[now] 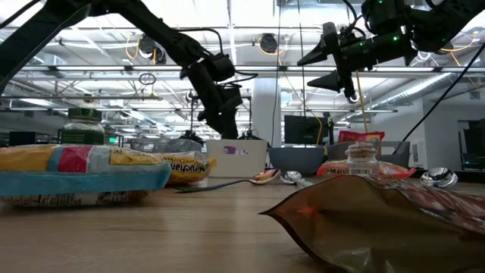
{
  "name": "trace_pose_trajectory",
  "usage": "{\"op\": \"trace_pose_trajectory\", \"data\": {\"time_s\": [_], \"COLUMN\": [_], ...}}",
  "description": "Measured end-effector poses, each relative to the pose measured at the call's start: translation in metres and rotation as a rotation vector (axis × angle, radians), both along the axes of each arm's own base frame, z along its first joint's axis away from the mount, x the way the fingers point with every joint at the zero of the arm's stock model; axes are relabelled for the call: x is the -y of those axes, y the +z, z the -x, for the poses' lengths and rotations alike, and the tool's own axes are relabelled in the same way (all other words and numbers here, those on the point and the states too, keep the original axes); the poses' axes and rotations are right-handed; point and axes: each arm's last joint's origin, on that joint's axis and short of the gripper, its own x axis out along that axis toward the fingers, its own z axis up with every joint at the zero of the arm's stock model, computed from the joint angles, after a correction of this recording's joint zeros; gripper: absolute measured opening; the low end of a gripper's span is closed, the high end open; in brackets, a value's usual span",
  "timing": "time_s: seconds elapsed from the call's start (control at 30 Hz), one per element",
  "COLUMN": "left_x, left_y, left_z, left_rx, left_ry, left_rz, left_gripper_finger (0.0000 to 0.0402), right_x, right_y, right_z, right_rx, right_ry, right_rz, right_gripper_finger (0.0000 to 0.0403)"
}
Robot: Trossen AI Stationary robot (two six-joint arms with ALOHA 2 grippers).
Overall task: Pick & Place Food Item
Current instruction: Put the black seasoning bottle into the white bin
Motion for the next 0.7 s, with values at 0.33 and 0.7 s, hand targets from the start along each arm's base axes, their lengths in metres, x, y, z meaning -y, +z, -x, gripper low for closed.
{"op": "trace_pose_trajectory", "data": {"time_s": [0.33, 0.7], "left_x": [-0.0016, -0.0058], "left_y": [0.0006, 0.0007], "left_z": [-0.0017, 0.0016], "left_rx": [0.018, 0.016], "left_ry": [0.014, 0.027], "left_rz": [-0.017, -0.023], "left_gripper_finger": [0.0208, 0.0208], "right_x": [0.0000, 0.0000], "right_y": [-0.0005, -0.0013], "right_z": [0.0000, 0.0000], "right_rx": [-0.003, -0.010], "right_ry": [0.000, 0.000], "right_rz": [-0.004, -0.008], "right_gripper_finger": [0.0309, 0.0309]}}
